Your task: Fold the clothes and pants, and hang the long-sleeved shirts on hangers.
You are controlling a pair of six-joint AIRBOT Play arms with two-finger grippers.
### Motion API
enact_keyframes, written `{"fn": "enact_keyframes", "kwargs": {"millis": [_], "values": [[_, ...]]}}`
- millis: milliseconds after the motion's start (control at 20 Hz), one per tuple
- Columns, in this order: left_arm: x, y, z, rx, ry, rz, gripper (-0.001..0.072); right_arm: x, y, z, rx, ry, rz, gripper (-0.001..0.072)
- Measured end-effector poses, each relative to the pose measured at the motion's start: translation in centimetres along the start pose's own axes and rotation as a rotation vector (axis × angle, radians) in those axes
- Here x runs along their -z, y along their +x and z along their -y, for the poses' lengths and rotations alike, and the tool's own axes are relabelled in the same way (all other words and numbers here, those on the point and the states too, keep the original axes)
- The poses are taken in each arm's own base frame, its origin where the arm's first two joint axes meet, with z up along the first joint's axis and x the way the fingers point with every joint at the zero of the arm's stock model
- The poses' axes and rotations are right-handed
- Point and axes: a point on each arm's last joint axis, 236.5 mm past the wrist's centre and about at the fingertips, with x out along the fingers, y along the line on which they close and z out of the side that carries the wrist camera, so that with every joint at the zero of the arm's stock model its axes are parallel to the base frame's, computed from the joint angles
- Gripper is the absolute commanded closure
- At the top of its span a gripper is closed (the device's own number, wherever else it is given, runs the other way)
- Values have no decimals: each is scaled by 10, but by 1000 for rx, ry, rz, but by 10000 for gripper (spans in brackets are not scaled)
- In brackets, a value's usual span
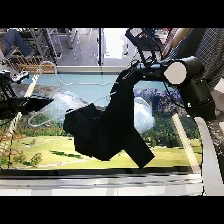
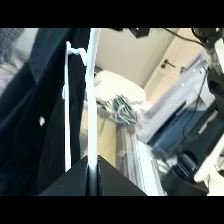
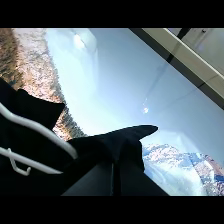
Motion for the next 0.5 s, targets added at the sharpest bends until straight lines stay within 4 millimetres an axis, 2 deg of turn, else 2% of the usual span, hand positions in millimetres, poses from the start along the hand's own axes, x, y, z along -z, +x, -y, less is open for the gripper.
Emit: {"fn": "enact_keyframes", "kwargs": {"millis": [100, 200, 350, 500], "values": [[8, -1, -3, 2, -16, -20, 683, -3, 0, -4, -18, 10, 11, 674], [14, -1, -8, 3, -27, -26, 684, -12, -1, -24, -87, -5, 45, 675], [25, 3, -15, 21, -31, -36, 683, -30, -5, -73, -219, -93, 104, 675], [38, 15, -20, 56, -18, -49, 686, -37, -12, -124, -333, -173, 117, 675]]}}
